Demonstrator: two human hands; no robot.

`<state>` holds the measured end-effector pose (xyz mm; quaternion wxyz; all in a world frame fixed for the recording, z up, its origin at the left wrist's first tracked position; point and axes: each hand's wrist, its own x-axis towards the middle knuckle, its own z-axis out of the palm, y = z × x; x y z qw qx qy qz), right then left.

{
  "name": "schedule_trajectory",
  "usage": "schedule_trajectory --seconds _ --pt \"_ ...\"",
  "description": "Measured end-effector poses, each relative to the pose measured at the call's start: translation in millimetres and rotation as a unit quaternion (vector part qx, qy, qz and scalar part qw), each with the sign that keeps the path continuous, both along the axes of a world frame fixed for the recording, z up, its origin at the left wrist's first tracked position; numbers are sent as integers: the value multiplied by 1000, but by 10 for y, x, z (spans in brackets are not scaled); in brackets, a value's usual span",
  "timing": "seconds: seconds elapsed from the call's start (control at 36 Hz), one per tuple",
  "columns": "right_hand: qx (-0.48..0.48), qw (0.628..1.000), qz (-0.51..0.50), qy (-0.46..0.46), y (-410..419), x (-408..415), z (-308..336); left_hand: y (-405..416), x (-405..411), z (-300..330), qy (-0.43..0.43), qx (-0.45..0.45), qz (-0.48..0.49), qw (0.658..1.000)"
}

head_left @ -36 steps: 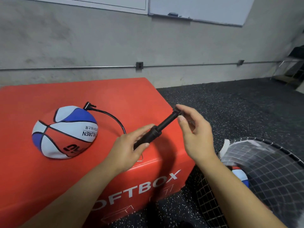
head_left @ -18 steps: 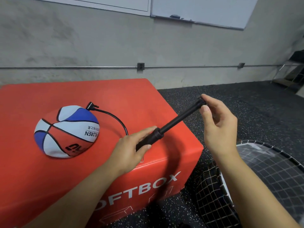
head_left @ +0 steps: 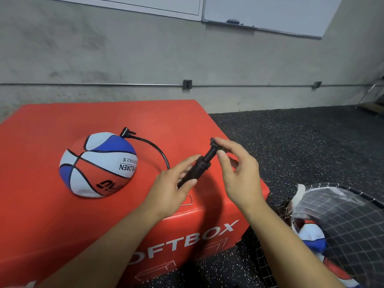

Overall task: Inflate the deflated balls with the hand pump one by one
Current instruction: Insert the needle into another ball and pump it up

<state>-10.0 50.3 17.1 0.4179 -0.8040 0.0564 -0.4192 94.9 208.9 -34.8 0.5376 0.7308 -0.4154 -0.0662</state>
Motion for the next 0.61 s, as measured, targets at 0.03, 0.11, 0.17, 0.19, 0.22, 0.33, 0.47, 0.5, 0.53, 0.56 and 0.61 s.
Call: schedule_trajectory --seconds 0.03,0.11,0.17,0.19,0.22,0.33,0.47,0.5,0.53,0.56,0.61 --pt "-4 1000 3 5 18 8 -26 1 10 -4 2 -2 1 1000" --pt "0 1000 18 22 48 26 -91 -1 25 -13 1 -5 7 1000" --pt "0 999 17 29 46 26 -111 -7 25 -15 2 -7 7 1000" --pt "2 999 15 32 38 19 -118 -11 22 -15 2 -6 5 1000" --pt "4 999 14 36 27 8 -123 -17 18 -13 1 -4 4 1000" --pt "14 999 7 43 -24 -77 -124 -33 -2 -3 -13 9 -6 1000" --pt "38 999 -12 14 -118 -203 4 -45 -36 15 -36 37 -11 999" --pt "44 999 -19 3 -162 -231 45 -49 -42 15 -40 42 -11 998" --pt "44 999 -26 -5 -205 -267 88 -53 -53 16 -45 46 -12 998" --pt "42 998 -35 -9 -253 -306 128 -57 -63 11 -51 51 -13 997" --pt "44 998 -48 -16 -346 -392 189 -68 -80 3 -69 66 -14 995"
